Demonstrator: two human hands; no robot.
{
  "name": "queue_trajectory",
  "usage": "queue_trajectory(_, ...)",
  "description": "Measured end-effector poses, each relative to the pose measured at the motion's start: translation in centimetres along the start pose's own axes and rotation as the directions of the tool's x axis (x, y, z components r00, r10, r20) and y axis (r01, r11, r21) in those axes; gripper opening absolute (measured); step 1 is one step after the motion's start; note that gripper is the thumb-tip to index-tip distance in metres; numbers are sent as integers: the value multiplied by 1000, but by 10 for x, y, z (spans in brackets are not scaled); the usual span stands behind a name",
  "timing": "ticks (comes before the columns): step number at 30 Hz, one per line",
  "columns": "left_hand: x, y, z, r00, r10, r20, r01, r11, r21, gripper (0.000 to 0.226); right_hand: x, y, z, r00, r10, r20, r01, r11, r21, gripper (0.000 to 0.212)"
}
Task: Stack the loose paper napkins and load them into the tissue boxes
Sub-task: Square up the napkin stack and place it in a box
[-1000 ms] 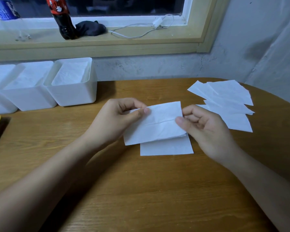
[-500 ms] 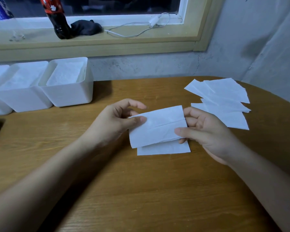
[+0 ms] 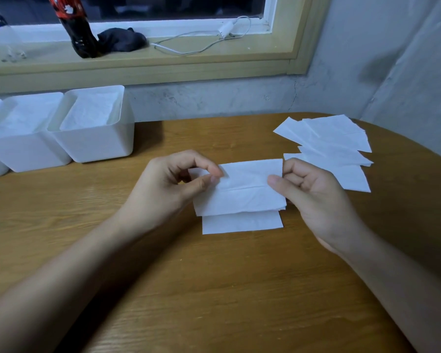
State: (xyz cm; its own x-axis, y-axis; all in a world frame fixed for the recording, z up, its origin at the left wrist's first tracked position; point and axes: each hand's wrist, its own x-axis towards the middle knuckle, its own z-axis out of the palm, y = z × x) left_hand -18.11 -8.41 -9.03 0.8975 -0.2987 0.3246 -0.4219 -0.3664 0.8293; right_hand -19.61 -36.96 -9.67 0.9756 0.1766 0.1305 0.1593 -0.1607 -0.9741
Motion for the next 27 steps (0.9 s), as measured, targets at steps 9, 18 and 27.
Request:
queue_trajectory(9, -1, 0, -1, 997, -62, -39, 62, 998, -22, 19, 0, -2, -4, 999, 22, 38, -24, 998, 55, 23)
queue_trajectory(18, -1, -3, 11, 953, -292, 86, 285, 955, 80, 37, 5, 5, -9, 989, 135, 67, -126, 983, -132, 22)
queue_trajectory(27, -1, -12, 13, 923, -356, 144, 341, 933, 118, 24, 10, 8, -18, 954, 283, 98, -259, 944, -203, 15)
